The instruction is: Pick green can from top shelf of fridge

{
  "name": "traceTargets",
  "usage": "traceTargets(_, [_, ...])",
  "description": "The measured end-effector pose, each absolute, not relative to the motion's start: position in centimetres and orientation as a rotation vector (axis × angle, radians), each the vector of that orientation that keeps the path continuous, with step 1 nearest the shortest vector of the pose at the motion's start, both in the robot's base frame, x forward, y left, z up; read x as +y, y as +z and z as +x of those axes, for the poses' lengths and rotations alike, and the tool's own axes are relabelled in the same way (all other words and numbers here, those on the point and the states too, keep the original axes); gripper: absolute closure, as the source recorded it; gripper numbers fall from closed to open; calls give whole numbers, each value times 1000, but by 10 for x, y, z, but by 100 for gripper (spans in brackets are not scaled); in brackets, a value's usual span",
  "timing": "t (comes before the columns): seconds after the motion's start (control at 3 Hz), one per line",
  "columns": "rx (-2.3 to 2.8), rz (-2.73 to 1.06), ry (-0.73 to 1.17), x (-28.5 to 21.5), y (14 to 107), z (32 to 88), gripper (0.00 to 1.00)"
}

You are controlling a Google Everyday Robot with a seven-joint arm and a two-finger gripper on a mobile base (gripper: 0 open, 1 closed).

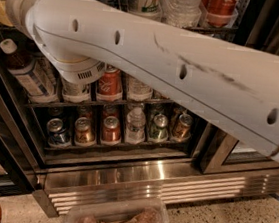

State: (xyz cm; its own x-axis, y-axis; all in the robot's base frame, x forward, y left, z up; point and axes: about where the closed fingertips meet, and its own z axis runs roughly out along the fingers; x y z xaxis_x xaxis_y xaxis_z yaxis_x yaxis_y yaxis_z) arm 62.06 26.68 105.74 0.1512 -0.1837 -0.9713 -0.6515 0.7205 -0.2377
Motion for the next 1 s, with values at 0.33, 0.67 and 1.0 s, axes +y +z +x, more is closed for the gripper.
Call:
traceTargets(0.33, [1410, -745, 385, 267, 1057, 618, 31])
traceTargets(0.67, [1408, -746, 387, 268, 1057, 618, 49])
traceTargets(1.0, [1408, -746, 387, 268, 1057, 618, 73])
